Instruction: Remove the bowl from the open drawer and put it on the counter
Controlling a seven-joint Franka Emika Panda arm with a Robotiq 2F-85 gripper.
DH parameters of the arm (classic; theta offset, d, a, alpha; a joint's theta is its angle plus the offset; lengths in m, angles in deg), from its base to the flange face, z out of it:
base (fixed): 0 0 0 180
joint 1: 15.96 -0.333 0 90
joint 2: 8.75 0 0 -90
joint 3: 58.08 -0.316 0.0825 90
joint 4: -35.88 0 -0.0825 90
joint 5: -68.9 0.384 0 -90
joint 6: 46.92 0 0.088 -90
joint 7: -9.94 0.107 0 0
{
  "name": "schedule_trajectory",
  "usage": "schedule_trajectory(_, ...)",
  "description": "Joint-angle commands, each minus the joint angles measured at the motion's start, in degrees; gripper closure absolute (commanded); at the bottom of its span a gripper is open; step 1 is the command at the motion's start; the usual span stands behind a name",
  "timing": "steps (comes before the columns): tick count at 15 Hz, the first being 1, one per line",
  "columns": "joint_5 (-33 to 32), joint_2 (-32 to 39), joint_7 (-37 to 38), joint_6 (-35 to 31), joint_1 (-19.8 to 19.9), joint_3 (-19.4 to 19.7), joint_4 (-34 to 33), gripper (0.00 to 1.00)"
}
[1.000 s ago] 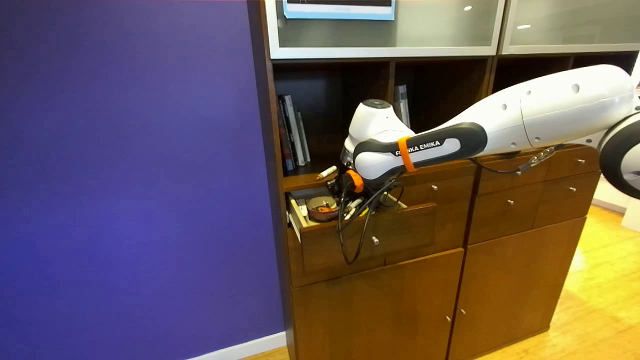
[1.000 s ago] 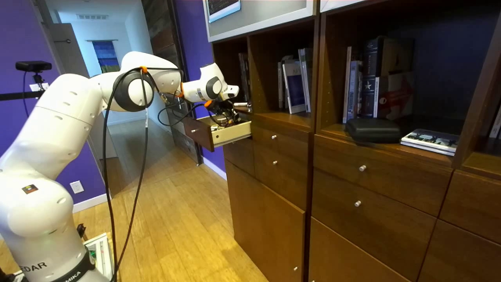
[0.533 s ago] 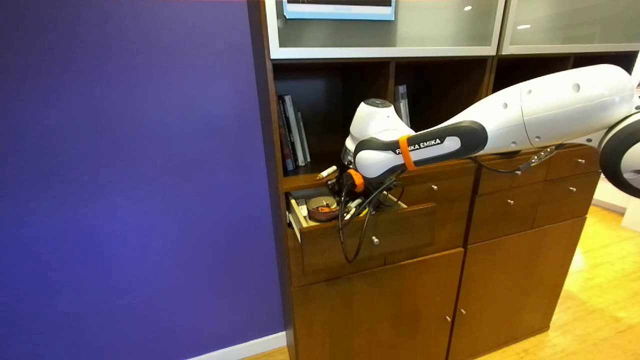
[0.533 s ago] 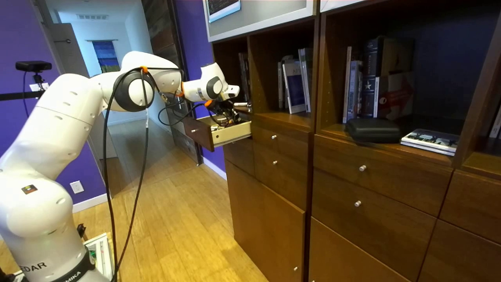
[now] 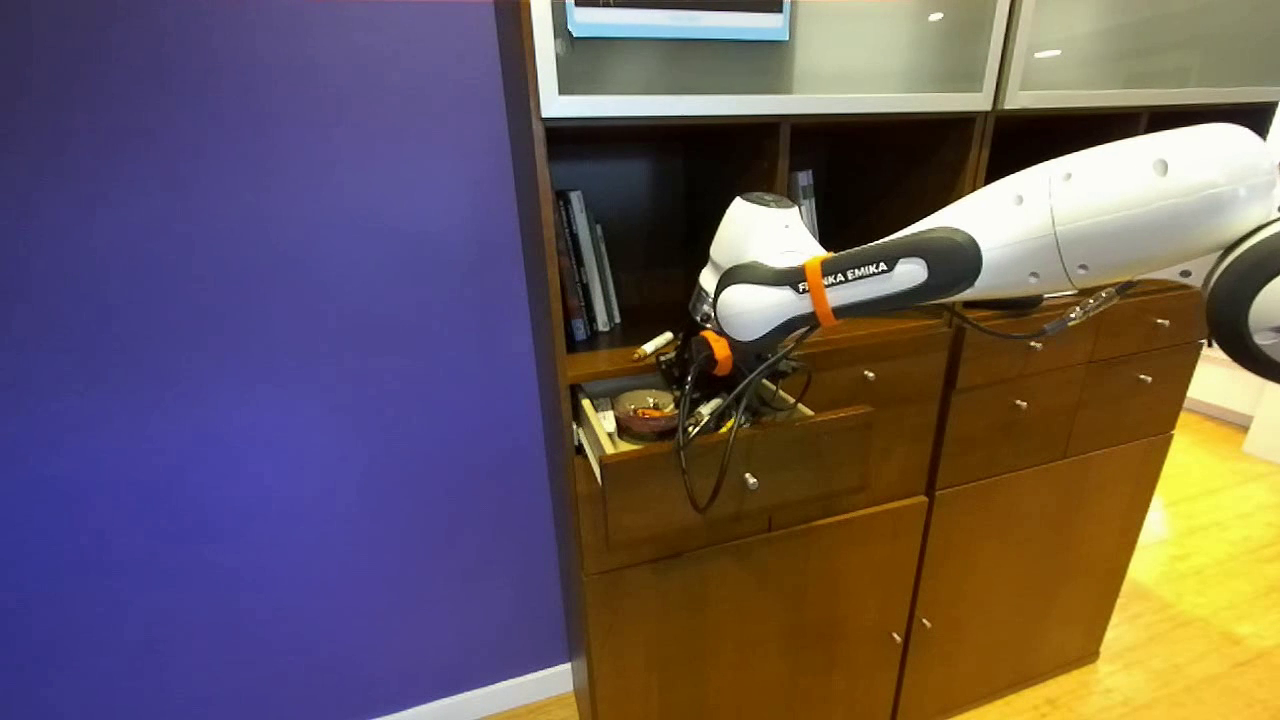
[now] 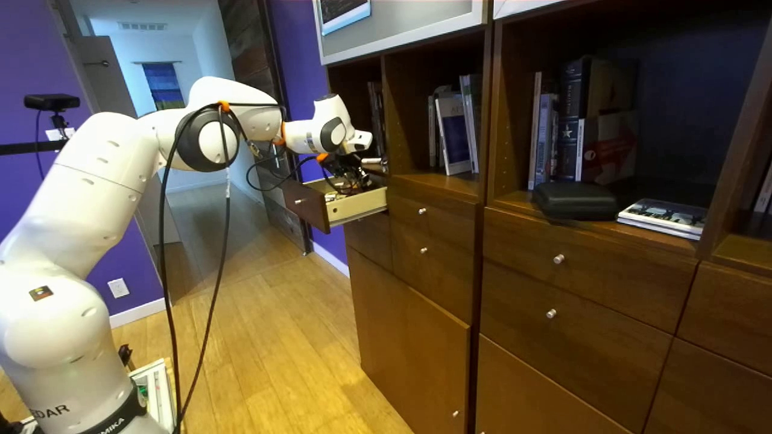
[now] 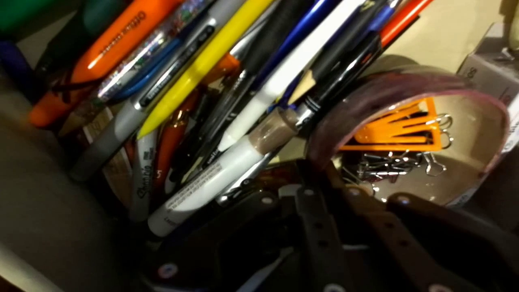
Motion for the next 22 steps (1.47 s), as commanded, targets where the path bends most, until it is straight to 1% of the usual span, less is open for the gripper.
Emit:
schedule_trajectory(1, 2.14, -4.37, -2.02, -0.46, 1.24, -2.08, 3.59, 0.98)
schedule_trajectory(5, 2.44, -7.27, -4.14, 2.5, 1.69, -3.38, 5.5, 0.98)
schedule_trajectory(11, 2.71, -12.78, -7.82, 8.68, 2.48, -4.51, 10.57, 0.98)
schedule_trajectory(16, 3.61, -17.45, -9.42, 9.44, 2.88, -4.12, 14.55, 0.98)
schedule_trajectory(19, 4.24, -20.15, -8.69, 9.79, 3.23, -4.1, 16.37, 0.98)
schedule_trajectory(22, 3.46, -21.97, -7.01, 10.57, 3.05, -3.73, 16.61, 0.98)
